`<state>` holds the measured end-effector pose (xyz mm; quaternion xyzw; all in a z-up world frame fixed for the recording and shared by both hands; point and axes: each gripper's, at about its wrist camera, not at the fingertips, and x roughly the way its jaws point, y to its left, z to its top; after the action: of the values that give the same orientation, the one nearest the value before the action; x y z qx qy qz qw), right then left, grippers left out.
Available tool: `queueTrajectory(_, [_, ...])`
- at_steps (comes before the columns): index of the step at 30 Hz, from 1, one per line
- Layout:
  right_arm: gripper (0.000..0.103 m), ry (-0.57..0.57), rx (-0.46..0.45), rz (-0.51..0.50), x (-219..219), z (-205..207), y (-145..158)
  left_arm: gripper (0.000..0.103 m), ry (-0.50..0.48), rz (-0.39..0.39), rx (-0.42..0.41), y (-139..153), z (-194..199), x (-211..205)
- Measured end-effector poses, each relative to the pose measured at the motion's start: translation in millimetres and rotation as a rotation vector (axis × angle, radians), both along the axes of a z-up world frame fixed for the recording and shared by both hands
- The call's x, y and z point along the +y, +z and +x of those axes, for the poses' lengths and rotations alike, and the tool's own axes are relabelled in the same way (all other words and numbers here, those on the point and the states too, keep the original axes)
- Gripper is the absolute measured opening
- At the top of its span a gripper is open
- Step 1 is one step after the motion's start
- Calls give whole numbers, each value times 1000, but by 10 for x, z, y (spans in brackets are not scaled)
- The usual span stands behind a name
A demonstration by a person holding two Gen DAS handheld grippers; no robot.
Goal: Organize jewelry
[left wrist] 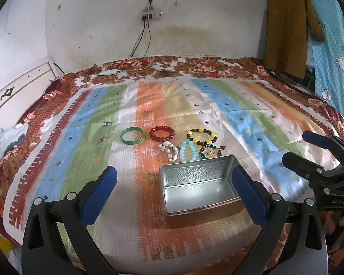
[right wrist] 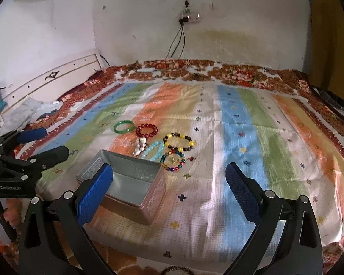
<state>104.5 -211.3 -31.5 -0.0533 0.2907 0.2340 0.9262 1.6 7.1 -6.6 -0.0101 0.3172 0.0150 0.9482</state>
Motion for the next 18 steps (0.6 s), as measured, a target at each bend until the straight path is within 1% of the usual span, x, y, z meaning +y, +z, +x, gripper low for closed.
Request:
queueTrajectory(4, [99, 5, -6, -25, 35, -17, -10, 98, 4, -6, 6, -14, 0, 31])
queueTrajectory(11, [99, 24, -9, -40, 79, -11, -14, 98, 7, 4, 16, -16, 24, 2])
queueTrajectory(15, [99, 11, -30, -18, 50, -18, 41, 98, 9, 3, 24, -32, 34, 9])
queueTrajectory(18, [99, 7, -9, -19, 57, 42, 28, 98, 13, -2, 37, -49, 44, 25])
